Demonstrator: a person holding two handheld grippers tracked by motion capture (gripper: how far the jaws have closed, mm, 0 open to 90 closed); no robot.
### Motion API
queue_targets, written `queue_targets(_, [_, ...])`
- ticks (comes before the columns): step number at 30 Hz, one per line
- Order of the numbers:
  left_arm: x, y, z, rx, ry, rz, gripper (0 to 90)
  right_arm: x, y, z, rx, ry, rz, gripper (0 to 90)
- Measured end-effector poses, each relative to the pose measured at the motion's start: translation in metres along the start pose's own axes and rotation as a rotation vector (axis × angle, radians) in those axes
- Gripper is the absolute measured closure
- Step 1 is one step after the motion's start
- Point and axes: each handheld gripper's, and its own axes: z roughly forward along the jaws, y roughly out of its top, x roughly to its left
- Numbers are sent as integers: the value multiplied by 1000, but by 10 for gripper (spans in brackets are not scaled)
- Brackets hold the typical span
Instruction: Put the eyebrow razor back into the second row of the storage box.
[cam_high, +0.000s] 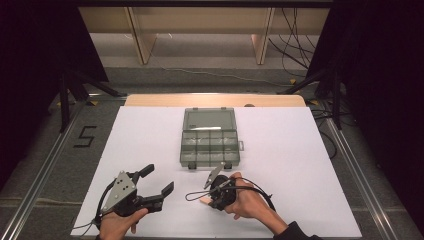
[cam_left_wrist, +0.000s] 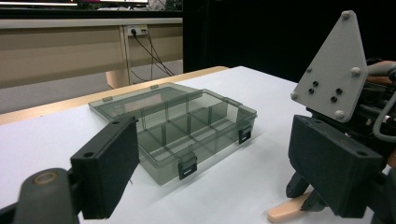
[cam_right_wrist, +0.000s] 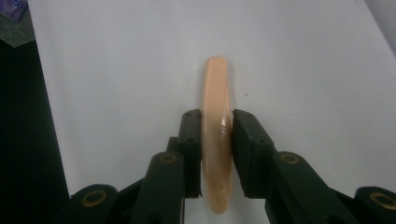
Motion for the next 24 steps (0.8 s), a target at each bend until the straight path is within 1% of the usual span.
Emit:
queue_targets(5, [0,0,0,-6,-4,-2,161,-3,-1,-2,-19,13,17,743])
queue_targets(7, [0,0,0,0,-1,-1,162,-3,-1,-3,-18,11,31,743])
queue_targets(10, [0,0,0,1,0,1,161,-5,-2,-6,-32,14,35,743])
queue_targets(13, [0,0,0,3,0,2,162,-7,-1,-12,-45,6,45,743])
queue_targets(20, [0,0,0,3,1,5,162,-13,0,-25,-73,-14,40,743])
queue_targets(24, [0,0,0,4,3,0,162,-18,2,-35,-99,-35,34,743])
